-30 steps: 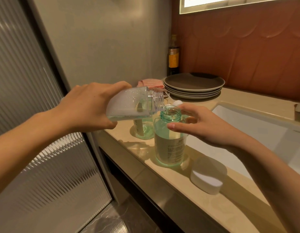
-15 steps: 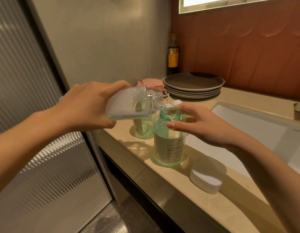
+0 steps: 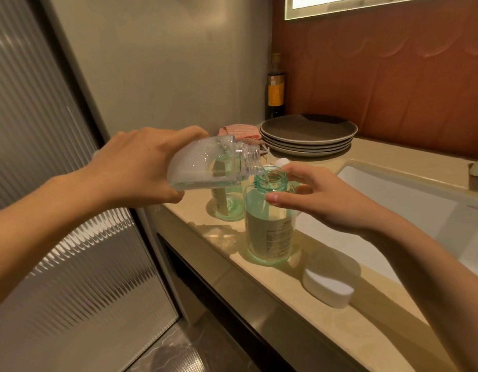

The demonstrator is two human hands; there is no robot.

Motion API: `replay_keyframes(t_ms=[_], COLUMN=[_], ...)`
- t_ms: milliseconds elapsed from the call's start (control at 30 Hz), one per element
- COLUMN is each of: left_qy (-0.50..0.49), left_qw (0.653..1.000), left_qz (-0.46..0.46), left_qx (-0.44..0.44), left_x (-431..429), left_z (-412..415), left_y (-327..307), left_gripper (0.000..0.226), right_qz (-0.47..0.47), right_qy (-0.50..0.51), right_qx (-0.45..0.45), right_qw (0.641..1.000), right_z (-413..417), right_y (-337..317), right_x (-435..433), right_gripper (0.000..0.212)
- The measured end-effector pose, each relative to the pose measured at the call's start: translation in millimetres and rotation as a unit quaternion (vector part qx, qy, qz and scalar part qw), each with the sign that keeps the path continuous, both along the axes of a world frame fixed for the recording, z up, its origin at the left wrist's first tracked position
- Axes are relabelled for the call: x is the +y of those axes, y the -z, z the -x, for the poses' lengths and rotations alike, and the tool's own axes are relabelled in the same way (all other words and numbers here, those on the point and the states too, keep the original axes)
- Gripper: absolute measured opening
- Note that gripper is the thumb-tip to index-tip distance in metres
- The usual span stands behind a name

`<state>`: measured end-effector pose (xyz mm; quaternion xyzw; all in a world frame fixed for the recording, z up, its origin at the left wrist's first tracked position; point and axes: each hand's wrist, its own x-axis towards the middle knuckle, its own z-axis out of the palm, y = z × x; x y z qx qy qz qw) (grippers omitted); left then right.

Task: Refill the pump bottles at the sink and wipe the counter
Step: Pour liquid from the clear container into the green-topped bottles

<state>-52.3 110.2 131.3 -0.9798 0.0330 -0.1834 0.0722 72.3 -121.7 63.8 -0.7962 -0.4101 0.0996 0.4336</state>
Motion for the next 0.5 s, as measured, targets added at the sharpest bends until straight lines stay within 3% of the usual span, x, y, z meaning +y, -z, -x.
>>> replay_keyframes(t_ms=[500], left_qy=[-0.010], left_qw=[1.000], left_qz=[0.008], left_qx=[0.002], left_x=[-0.6], left_z=[0.4], left_y=[-1.0], left_gripper=[0.079], right_qz=[-0.005], right_qy=[-0.001], right_qx=[0.006], right_qw=[1.000], right_z=[2.3], right_y=[-1.8], right_x=[-0.1], right_gripper=[0.067])
